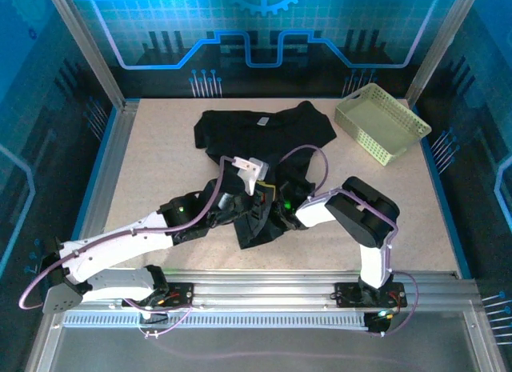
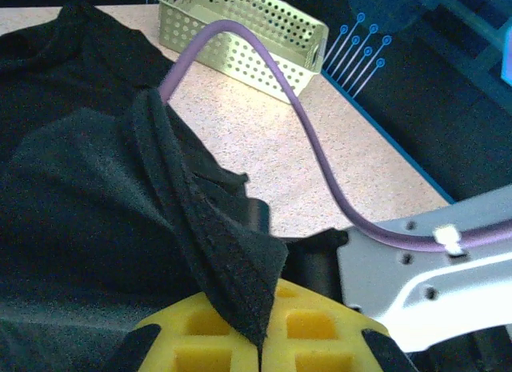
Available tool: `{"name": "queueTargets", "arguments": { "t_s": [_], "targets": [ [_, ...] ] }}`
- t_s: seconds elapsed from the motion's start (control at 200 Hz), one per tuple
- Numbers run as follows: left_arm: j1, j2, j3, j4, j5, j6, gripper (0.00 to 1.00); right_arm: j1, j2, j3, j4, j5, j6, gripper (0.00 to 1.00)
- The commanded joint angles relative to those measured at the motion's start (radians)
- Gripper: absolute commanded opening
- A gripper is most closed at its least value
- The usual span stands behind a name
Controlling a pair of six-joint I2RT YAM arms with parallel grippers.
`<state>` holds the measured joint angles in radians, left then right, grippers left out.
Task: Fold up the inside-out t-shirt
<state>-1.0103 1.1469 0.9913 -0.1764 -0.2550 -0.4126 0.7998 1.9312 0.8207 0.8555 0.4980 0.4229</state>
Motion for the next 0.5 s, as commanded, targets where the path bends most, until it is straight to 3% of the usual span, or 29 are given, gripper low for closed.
{"name": "queueTargets", "arguments": {
  "t_s": [0.0,0.175,0.355,0.495],
  "targets": [
    [0.001,-0.019,0.073,0.068,0.041,-0.020,0.00,0.000,0.038,0.053,0.036,0.040,0.003,0.68],
    [0.004,0.012,0.132,0.042,0.005,0.016,0.00,0.020,0.041,0.105,-0.023,0.108,0.006,0.70],
    [0.003,0.064,0.192,0.055,0.069,0.005,0.00,0.037,0.070,0.239,-0.229,0.248,0.073,0.75],
    [0.001,0.083,0.226,0.065,0.083,0.000,0.00,0.019,0.119,0.362,-0.383,0.233,0.163,0.77]
  ]
}}
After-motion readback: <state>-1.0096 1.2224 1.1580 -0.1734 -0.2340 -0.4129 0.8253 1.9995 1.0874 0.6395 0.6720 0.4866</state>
